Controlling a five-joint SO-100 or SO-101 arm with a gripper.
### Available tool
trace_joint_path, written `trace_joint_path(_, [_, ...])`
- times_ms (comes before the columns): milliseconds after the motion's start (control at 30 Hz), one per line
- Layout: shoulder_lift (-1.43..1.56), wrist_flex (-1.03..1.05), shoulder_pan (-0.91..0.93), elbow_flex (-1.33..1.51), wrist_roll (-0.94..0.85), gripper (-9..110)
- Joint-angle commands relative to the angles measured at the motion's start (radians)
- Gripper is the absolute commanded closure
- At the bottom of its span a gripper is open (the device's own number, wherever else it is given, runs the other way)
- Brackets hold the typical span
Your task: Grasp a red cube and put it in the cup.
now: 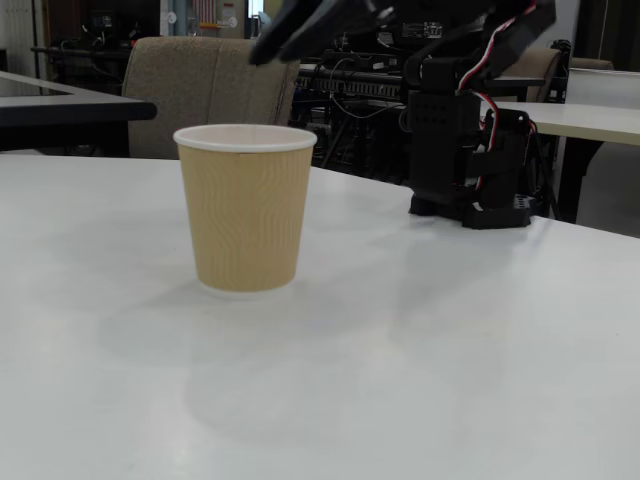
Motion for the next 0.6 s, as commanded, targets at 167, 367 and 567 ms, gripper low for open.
trace_joint_path(167, [0.242, 0.086, -0.011, 0.121, 0.345, 100])
trace_joint_path(367, [0.29, 0.127, -0.049, 0.199, 0.456, 100])
trace_joint_path(567, [0.348, -0.032, -0.12, 0.324, 0.792, 100])
